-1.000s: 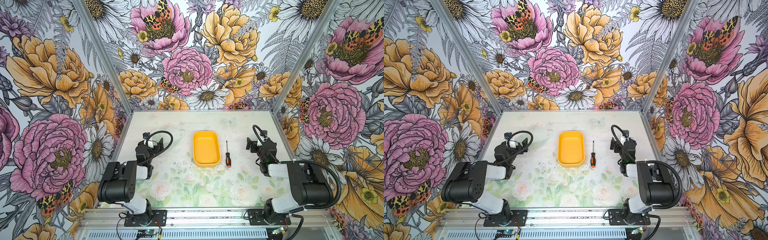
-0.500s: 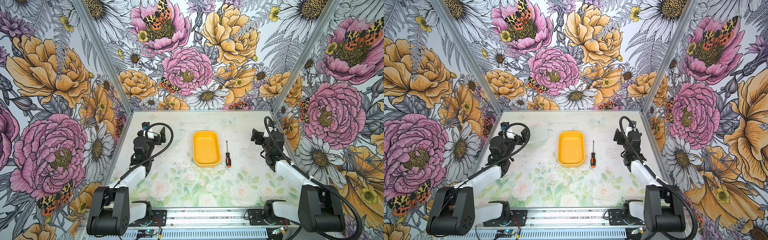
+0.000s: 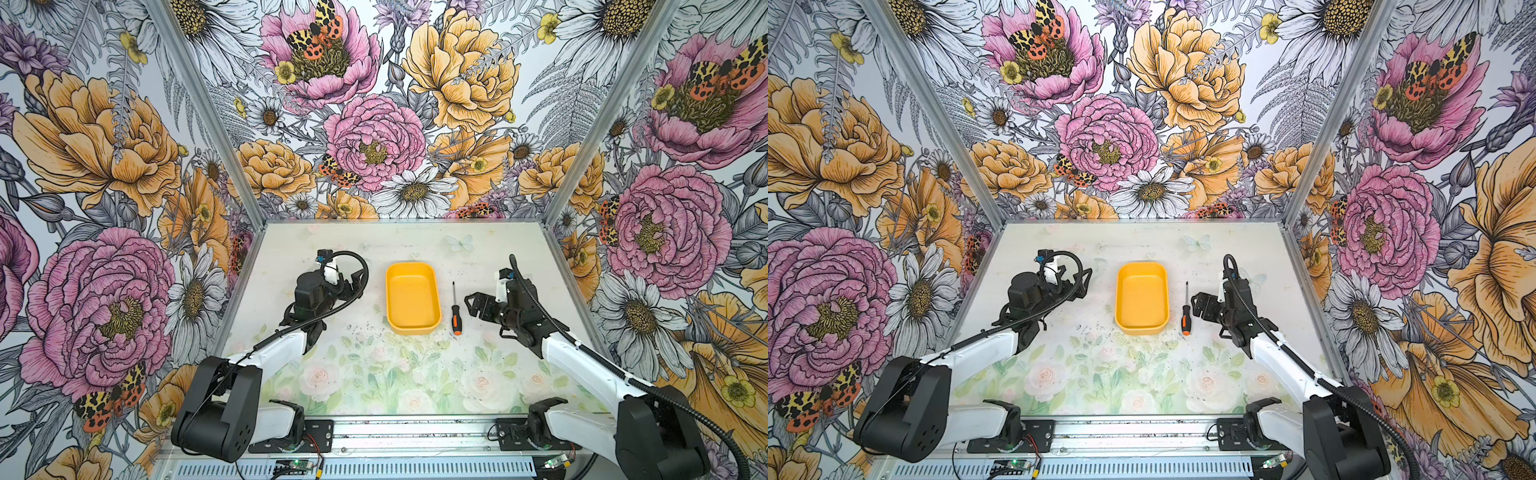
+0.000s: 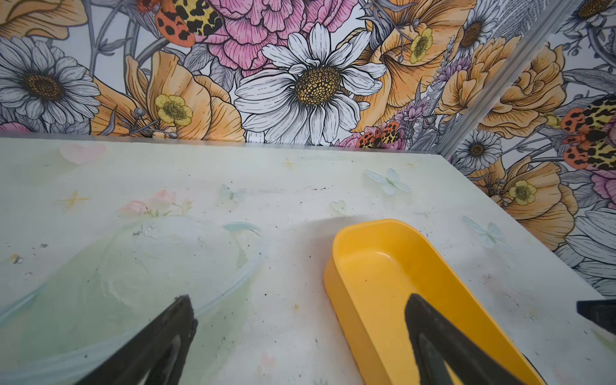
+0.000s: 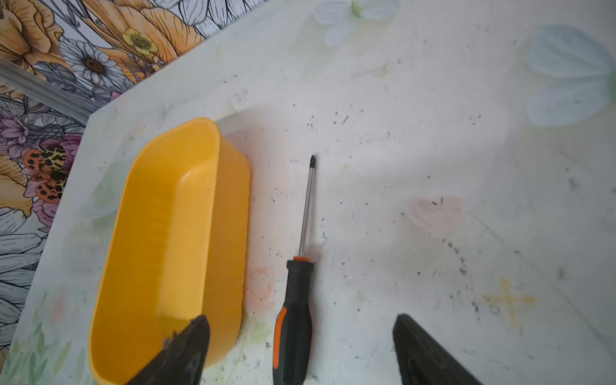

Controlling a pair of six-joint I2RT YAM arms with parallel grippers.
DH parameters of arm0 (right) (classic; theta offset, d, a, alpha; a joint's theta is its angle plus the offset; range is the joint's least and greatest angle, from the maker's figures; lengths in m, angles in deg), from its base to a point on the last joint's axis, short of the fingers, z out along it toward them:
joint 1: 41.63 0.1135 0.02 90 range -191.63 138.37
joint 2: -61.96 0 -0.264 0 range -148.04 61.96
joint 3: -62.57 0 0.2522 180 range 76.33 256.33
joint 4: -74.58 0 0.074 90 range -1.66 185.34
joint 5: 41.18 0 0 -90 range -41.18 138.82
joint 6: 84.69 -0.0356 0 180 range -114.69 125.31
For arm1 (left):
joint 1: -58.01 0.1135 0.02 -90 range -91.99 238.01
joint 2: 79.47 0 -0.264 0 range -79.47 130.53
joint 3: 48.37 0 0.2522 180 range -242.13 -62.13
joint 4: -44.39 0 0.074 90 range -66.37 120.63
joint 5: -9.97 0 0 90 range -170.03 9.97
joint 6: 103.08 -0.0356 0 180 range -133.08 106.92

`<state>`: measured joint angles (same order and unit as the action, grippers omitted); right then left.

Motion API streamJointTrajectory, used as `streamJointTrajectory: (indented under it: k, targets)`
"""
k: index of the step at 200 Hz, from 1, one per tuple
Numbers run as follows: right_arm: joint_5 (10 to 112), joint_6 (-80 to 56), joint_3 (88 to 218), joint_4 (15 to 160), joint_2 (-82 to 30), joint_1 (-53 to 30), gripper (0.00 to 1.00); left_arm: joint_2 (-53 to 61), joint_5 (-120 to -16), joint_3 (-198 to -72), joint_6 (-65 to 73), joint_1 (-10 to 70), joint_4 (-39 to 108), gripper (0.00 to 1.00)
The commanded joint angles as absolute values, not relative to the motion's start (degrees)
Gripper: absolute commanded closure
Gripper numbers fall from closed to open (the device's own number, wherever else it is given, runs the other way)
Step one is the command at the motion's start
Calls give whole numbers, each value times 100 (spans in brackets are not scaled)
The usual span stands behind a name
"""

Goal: Put the screwdriver in the bin
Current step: Pick up the screwdriver from the middle-right of the table.

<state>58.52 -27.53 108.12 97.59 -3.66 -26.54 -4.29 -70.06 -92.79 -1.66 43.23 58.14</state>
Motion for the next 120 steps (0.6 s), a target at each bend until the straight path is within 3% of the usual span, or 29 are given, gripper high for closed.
streamJointTrajectory:
  k: [1, 120]
  targets:
    - [5451, -3011, 10809, 10069, -454, -2345, 13, -336, -6752, -9284, 29, 4379, 5544, 1]
    - [4402, -3082, 11712, 10412, -2036, -1299, 20, -600, -6455, -9074, 144, 4624, 5149, 1]
